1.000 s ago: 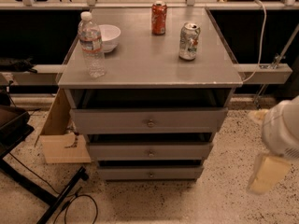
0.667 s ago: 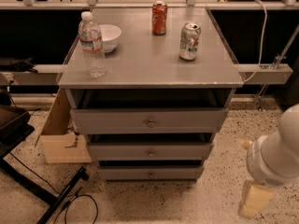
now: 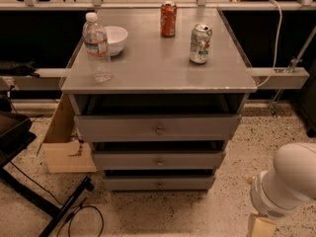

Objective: Open bottom drawer

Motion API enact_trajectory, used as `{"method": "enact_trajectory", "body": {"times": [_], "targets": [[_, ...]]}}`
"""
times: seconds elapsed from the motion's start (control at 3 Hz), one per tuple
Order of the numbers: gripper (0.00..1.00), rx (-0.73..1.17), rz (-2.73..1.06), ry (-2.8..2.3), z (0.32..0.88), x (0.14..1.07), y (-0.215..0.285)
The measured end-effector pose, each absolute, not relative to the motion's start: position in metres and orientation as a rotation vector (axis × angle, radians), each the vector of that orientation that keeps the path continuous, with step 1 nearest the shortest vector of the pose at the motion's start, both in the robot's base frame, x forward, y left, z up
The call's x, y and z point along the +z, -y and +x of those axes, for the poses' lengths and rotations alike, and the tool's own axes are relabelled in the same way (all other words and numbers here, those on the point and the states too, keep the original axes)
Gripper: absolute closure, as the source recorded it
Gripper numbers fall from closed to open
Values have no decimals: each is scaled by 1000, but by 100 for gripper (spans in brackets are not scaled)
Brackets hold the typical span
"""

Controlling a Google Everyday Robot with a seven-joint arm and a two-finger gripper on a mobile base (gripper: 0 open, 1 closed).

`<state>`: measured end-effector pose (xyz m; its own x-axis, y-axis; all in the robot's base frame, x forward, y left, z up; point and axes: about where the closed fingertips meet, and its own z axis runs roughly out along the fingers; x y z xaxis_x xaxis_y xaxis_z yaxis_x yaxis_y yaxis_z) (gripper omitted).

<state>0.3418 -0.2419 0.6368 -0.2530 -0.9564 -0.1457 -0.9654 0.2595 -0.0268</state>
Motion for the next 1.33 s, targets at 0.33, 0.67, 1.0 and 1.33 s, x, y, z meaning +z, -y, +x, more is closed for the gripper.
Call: {"method": "enact_trajectory", "body": {"times": [0.33, 0.67, 1.0, 1.33], "targets": [[0, 92, -1852, -2371, 350, 621, 233], [0, 77, -1898, -2313, 385, 562, 208], [0, 48, -1918, -2211, 456, 478, 181], [0, 59, -1924, -2159, 494, 425, 171]]}}
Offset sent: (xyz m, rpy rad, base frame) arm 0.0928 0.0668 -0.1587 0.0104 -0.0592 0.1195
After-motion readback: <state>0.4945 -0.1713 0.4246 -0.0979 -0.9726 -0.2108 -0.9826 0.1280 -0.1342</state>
